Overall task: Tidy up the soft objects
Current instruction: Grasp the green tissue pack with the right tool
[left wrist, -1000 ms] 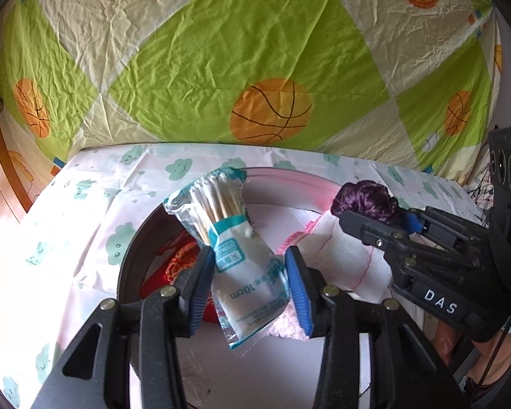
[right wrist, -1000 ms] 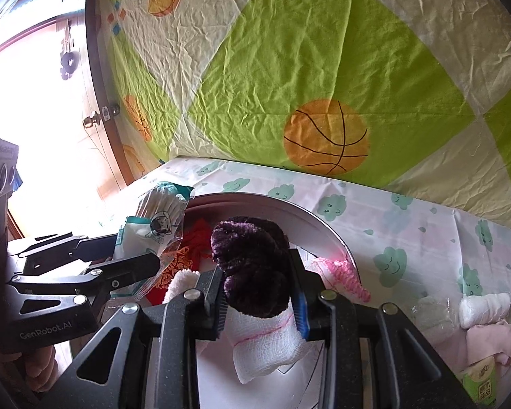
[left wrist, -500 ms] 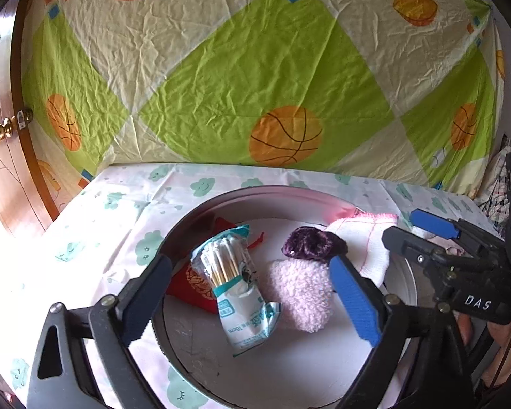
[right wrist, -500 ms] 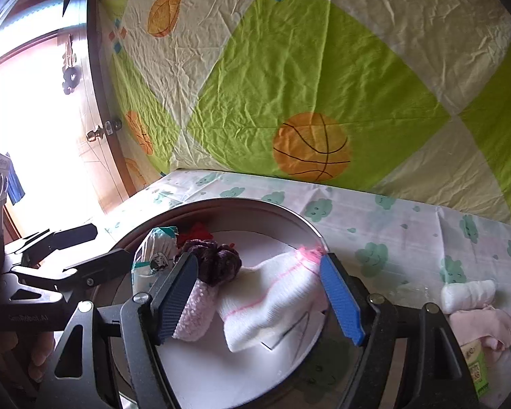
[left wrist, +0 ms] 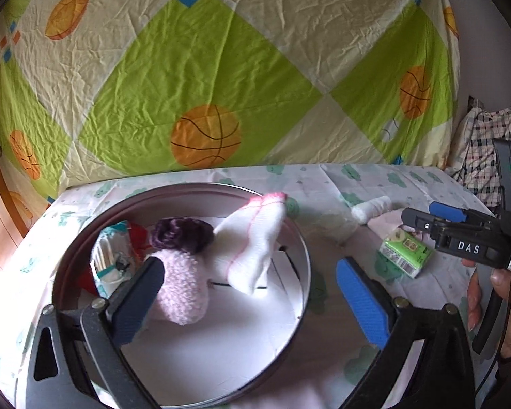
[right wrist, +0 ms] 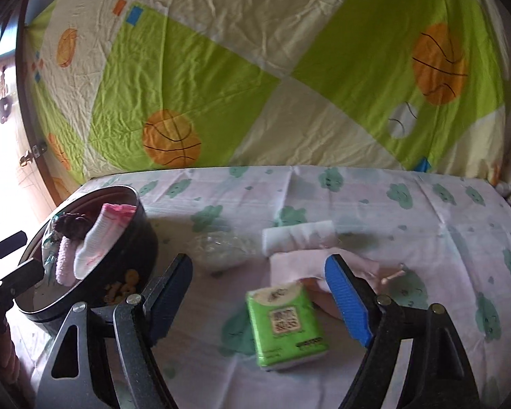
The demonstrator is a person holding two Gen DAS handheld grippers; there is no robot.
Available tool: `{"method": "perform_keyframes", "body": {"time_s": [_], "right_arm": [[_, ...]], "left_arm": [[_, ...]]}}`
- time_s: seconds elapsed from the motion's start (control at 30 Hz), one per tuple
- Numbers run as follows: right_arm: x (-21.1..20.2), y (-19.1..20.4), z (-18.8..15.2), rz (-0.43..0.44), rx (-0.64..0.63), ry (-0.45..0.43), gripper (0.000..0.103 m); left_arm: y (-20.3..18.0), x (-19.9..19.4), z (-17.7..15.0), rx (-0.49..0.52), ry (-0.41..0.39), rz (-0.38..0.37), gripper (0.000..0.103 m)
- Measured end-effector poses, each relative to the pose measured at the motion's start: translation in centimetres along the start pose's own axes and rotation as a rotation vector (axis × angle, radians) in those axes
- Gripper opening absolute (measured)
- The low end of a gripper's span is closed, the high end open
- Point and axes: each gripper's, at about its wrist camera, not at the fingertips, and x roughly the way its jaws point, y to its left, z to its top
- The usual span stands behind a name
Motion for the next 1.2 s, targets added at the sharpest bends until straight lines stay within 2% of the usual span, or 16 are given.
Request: {"method": "perform_keyframes", "body": {"time_s": [0.17, 0.6, 0.77, 0.83, 0.87, 0.9, 1.0, 1.13, 1.2], "right_arm": [[0.8, -1.7, -1.0, -0.004, 0.027, 0.042, 0.082], [3.3, -1.8, -1.9, 0.033, 0.03, 0.171, 0.082], [5.1, -1.1, -2.3, 0.031, -0.005, 0.276, 0.082], [5.1, -1.0, -2.4, 0.034, -0.015, 0.276, 0.076], [5.0, -1.0, -2.4, 0.037, -0.019, 0.273, 0.059], [4.9, -0.9, -2.4, 0.033, -0.024, 0.272, 0.052], [4.4, -0.6, -2.4, 0.048, -0.041, 0.249, 0.051], [2.1, -0.7, -2.0, 0.034, -0.043, 0.119, 0.051], [1.4, -1.3, -1.6, -0.001, -0.025, 0.071, 0.051]], "left_arm": [[-2.2, 1.0, 0.1, 0.022, 0.006, 0.001, 0.102], [-4.3, 3.3, 0.4, 0.055, 0.01, 0.039, 0.102], [-4.6, 3.4, 0.4, 0.061, 0.015, 0.034, 0.102], [-4.7, 3.4, 0.4, 0.066, 0.015, 0.032, 0.102], [-4.8, 3.4, 0.5, 0.067, 0.015, 0.029, 0.102], [-4.9, 3.4, 0.5, 0.067, 0.016, 0.025, 0.102], [-5.5, 3.3, 0.8, 0.08, 0.015, 0.008, 0.102], [-7.1, 3.3, 1.4, 0.115, -0.004, 0.003, 0.102], [-8.2, 3.5, 1.9, 0.138, -0.013, -0.006, 0.102]]}}
